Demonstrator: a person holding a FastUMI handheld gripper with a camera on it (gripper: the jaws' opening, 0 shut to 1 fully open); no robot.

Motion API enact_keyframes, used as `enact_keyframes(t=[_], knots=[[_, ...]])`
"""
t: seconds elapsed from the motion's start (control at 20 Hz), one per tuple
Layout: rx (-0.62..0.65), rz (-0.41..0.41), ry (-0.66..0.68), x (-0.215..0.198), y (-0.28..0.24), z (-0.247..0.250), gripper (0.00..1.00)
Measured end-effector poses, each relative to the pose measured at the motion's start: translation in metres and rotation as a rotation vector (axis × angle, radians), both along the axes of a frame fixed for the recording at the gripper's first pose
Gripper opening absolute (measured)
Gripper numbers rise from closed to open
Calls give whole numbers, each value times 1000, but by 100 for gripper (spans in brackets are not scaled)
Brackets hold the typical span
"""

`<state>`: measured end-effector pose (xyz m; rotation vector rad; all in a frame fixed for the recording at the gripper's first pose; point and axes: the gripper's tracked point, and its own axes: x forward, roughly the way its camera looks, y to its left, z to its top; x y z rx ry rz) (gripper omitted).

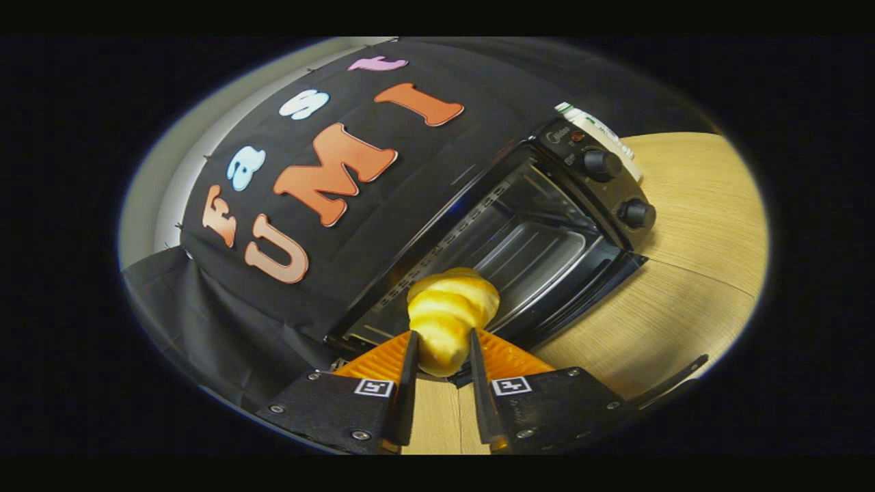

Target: Open the toaster oven, put the food inside, and close the toaster oven door.

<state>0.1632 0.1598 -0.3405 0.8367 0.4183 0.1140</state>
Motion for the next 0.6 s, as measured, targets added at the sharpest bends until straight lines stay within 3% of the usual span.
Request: enact_keyframes(t=[0.4, 0.6], knots=[[-37, -1, 3, 42, 4, -13, 38], [-71, -7, 2, 50, 3, -19, 49]])
